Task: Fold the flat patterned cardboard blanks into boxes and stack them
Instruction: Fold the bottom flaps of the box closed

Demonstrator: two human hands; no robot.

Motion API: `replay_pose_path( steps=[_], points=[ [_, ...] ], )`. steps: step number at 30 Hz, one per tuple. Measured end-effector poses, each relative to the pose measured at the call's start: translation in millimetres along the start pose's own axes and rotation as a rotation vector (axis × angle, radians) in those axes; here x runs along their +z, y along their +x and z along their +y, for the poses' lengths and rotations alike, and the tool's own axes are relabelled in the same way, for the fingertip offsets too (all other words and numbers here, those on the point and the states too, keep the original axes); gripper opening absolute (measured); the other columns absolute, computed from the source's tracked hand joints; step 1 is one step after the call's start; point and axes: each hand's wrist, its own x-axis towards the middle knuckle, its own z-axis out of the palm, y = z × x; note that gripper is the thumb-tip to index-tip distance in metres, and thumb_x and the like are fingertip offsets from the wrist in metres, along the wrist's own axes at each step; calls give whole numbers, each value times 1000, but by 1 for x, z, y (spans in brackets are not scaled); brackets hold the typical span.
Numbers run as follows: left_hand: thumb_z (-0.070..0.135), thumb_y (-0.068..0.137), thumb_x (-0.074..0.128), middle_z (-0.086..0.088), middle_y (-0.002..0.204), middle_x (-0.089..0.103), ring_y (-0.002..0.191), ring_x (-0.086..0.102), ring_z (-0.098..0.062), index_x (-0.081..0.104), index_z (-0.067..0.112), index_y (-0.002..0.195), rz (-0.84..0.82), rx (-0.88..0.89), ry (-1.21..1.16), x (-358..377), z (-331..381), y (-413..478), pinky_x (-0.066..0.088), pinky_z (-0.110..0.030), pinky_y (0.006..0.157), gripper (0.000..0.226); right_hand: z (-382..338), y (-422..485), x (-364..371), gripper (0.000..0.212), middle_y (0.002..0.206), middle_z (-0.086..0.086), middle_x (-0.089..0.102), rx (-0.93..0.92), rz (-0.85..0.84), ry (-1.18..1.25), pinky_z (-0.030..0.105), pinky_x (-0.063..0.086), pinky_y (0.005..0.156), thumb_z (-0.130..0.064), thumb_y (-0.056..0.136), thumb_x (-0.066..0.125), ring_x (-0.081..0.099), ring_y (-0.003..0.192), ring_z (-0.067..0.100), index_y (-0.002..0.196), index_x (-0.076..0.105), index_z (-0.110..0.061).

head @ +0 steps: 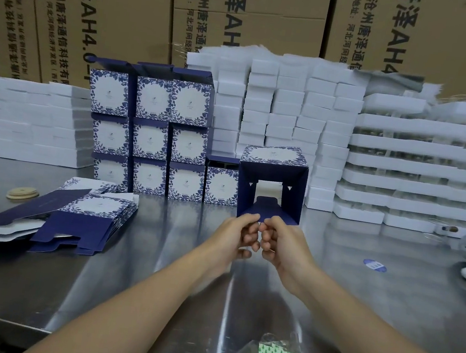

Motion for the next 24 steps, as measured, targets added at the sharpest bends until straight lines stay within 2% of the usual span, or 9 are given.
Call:
replay_pose_path(
  steps=[6, 10, 14, 17, 20, 24],
  points=[
    [27, 103, 49, 6, 57, 35, 53, 44, -12, 42, 29, 53, 15, 24, -110, -2, 1, 2, 31, -28, 57, 51, 0, 0, 0, 30, 58, -2, 36, 50, -19, 23, 24, 30, 48, -27, 96, 56, 35, 49, 13, 68, 54, -19],
    [29, 103, 52, 4, 59, 31, 53, 42, -13, 38, 27, 60, 26, 26, -80, -2, 1, 2, 29, -29, 59, 46, 0, 0, -1, 30, 58, -3, 27, 46, -10, 68, 25, 23, 48, -20, 100, 48, 28, 48, 13, 70, 48, -17],
    [35, 105, 45, 4, 59, 31, 52, 41, -14, 36, 24, 66, 5, -8, -75, 1, 2, 1, 30, -31, 60, 42, -3, -1, 0, 32, 57, -3, 27, 42, -27, 61, 23, 24, 46, -17, 101, 46, 27, 48, 12, 69, 47, -17],
    [28, 105, 39, 5, 57, 34, 50, 41, -13, 38, 24, 66, 40, -14, -118, 3, 1, 1, 32, -29, 59, 39, -2, -2, 0, 33, 57, -4, 29, 68, -57, 16, 23, 27, 46, -22, 100, 49, 30, 48, 13, 67, 47, -19],
    [26, 104, 39, 5, 57, 34, 48, 41, -13, 37, 25, 66, 72, -14, -139, 3, 3, 2, 30, -28, 57, 38, -4, -1, -1, 33, 56, -4, 31, 102, 5, 22, 26, 24, 49, -26, 99, 48, 31, 47, 13, 66, 47, -20],
    [32, 105, 42, 6, 59, 35, 51, 45, -14, 39, 25, 70, 82, -19, -96, 2, 2, 2, 30, -30, 58, 36, -3, 2, -4, 29, 55, -6, 31, 84, 97, 8, 24, 21, 45, -17, 97, 43, 28, 45, 12, 68, 41, -22]
  ],
)
